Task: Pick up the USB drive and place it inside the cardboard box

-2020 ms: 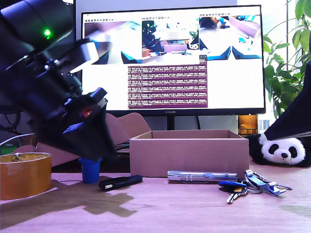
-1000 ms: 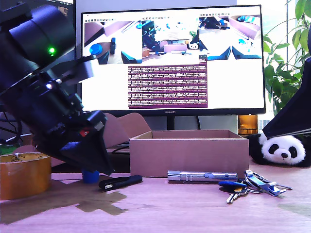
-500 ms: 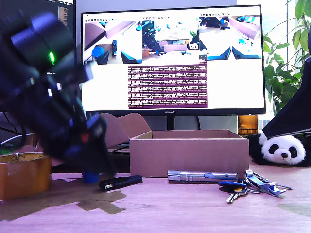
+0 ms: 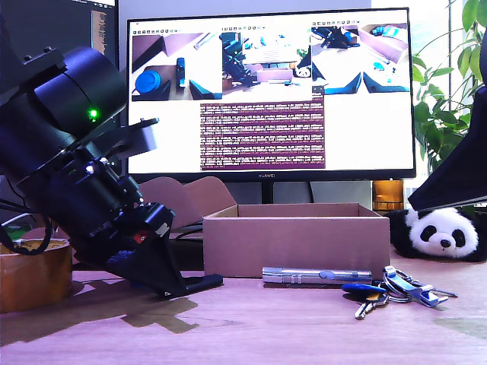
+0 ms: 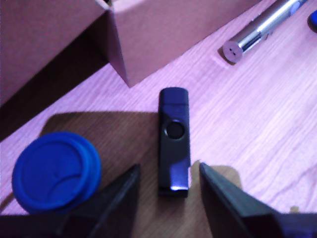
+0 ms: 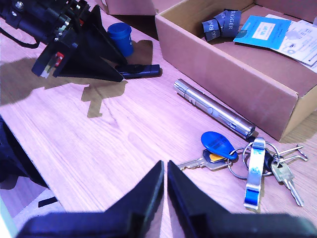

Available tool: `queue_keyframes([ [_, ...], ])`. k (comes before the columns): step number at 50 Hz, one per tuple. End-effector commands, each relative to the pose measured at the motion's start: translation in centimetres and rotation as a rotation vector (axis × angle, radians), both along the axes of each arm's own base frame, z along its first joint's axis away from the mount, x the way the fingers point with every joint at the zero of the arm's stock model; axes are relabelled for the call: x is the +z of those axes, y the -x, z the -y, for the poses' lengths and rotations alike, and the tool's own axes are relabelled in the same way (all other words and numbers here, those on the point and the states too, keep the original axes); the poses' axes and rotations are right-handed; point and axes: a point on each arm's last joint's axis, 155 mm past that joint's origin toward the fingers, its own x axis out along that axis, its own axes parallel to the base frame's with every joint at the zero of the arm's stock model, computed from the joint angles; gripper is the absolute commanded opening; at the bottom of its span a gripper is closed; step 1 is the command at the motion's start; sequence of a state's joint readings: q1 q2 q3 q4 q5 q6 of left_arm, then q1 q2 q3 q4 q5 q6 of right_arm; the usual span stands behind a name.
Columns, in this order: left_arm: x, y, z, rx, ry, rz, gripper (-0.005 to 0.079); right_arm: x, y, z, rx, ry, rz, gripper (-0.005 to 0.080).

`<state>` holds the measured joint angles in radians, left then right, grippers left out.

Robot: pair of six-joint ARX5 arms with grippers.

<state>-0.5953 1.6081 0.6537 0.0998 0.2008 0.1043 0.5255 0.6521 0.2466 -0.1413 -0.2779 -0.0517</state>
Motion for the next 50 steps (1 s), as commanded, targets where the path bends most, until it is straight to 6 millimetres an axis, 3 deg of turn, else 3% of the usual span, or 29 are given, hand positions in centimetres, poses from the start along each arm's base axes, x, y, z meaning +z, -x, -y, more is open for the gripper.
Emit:
queue_keyframes([
  [1,-0.8,0.3,0.2,-0.010,-0.009,-0.014,0.0287,0.0,0.0,-0.1,0.005,0.000,0.004,-0.0013],
  [28,-0.8,0.5,0.2,-0.014,-0.009,-0.018,0.0072,0.1,-0.1,-0.2,0.005,-0.003,0.009,-0.0013],
  [50,-0.4,1.7,0.5,-0.046,0.011,-0.056,0.0037,0.1,-0.1,-0.2,0.005,-0.004,0.010,-0.0013],
])
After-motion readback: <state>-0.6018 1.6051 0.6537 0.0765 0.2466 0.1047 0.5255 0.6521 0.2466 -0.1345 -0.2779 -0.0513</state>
